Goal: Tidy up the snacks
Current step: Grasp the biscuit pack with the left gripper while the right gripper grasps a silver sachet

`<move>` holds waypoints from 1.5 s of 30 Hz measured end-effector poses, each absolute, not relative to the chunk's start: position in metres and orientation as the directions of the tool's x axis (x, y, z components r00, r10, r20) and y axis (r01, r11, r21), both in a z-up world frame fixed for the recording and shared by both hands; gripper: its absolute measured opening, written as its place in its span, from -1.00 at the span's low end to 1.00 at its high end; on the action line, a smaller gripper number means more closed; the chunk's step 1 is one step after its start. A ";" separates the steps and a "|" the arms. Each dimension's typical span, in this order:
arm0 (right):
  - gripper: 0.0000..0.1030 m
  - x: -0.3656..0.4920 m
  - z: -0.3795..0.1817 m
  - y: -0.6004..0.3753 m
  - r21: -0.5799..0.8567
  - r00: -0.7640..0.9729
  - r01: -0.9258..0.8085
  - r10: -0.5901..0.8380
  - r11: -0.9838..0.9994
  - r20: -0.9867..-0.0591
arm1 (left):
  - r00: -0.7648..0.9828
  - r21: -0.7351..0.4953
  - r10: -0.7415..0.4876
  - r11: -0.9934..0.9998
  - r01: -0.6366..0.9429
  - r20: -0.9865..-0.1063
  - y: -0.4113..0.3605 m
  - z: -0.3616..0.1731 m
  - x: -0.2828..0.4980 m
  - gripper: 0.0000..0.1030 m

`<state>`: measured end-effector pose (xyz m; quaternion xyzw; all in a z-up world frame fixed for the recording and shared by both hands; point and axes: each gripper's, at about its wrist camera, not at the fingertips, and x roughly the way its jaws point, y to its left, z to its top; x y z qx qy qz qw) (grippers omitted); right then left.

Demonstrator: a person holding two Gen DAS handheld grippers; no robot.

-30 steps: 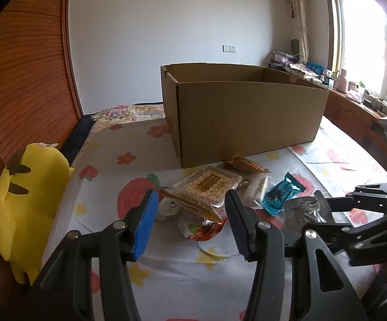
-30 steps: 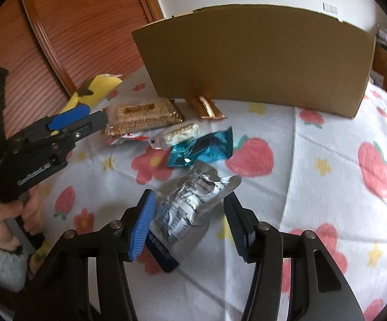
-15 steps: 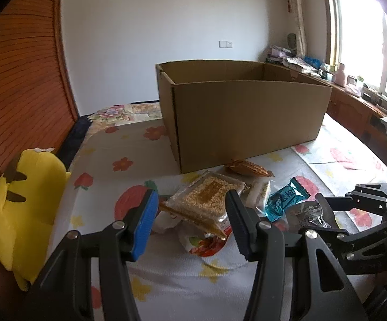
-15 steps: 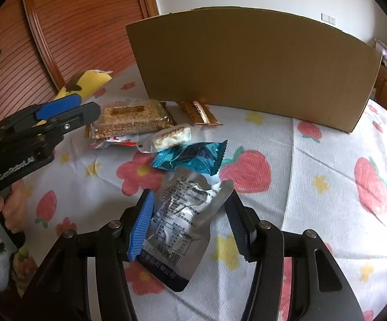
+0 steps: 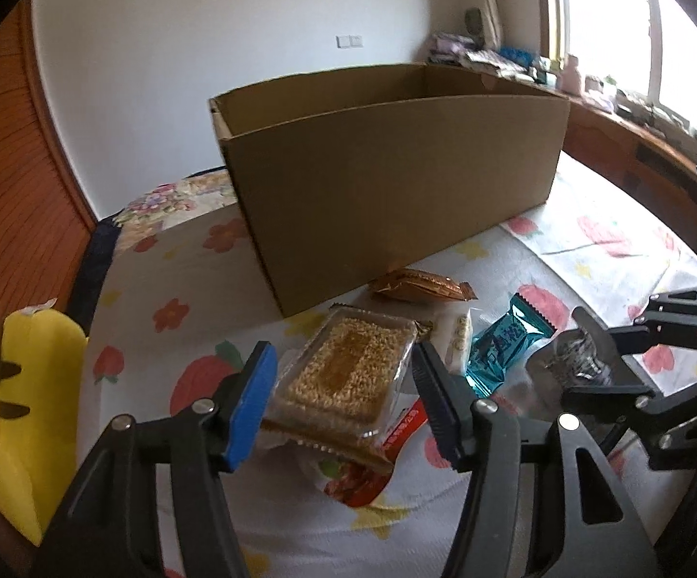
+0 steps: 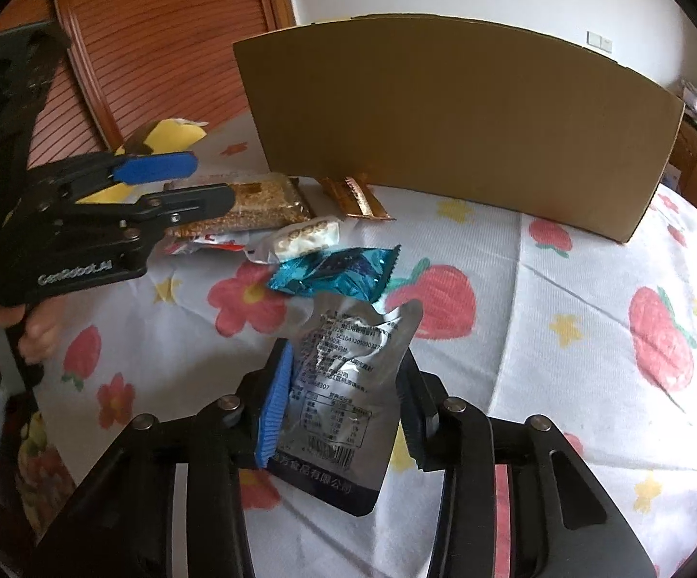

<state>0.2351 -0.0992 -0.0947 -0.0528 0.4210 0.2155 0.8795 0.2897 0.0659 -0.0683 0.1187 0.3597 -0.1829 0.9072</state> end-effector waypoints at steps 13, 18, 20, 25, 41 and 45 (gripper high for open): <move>-0.20 0.237 -0.098 -0.102 0.094 0.554 -0.439 0.352 0.893 -0.754 | 0.557 0.068 -0.257 0.866 0.495 -0.790 0.058 -0.081 0.319 0.27; -0.20 0.234 -0.098 -0.102 0.095 0.555 -0.440 0.353 0.893 -0.753 | 0.546 0.067 -0.251 0.866 0.496 -0.799 0.056 -0.085 0.327 0.26; -0.20 0.233 -0.098 -0.102 0.096 0.555 -0.440 0.355 0.893 -0.753 | 0.541 0.061 -0.251 0.868 0.493 -0.802 0.056 -0.086 0.329 0.26; -0.20 0.234 -0.098 -0.104 0.102 0.553 -0.442 0.360 0.891 -0.751 | 0.547 0.062 -0.248 0.872 0.486 -0.800 0.056 -0.085 0.329 0.05; -0.20 0.234 -0.096 -0.109 0.107 0.552 -0.443 0.365 0.890 -0.750 | 0.678 0.039 -0.259 0.919 0.391 -0.688 0.067 -0.049 0.286 -0.11; -0.20 0.235 -0.096 -0.110 0.104 0.554 -0.442 0.362 0.891 -0.750 | 0.713 0.008 -0.262 0.936 0.352 -0.650 0.081 -0.034 0.276 -0.11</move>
